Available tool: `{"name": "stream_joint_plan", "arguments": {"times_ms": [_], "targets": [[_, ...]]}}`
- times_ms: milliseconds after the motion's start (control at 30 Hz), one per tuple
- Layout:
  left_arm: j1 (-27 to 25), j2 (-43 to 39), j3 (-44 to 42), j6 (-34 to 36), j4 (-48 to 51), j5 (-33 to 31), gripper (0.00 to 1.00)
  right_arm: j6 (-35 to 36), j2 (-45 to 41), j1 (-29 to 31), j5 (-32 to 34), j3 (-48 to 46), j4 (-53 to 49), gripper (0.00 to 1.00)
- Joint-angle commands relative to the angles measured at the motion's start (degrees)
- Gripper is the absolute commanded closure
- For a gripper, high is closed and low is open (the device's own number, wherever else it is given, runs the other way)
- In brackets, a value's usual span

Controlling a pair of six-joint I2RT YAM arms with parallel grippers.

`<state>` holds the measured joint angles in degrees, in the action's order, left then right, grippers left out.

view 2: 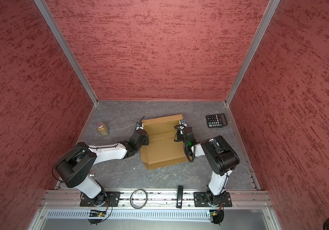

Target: Fold the paper box

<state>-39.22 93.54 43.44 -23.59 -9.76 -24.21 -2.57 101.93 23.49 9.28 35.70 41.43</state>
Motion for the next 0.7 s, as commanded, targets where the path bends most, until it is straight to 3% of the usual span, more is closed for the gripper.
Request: {"name": "stream_joint_plan", "arguments": {"times_ms": [0, 300, 667], "targets": [[-0.3, 0.8, 1.4, 0.1, 1.0, 1.1, 0.76, -0.9, -2.1, 0.6, 1.4, -1.0, 1.8, 0.58], [-0.3, 1.3, 2.2, -0.1, 1.8, 0.3, 0.71, -0.7, -2.2, 0.6, 1.7, -1.0, 2.6, 0.61], [0.6, 4.4, 3.9, -1.3, 3.8, -0.5, 0.85, -0.7, -2.2, 0.6, 1.0, -1.0, 2.9, 0.79]]}}
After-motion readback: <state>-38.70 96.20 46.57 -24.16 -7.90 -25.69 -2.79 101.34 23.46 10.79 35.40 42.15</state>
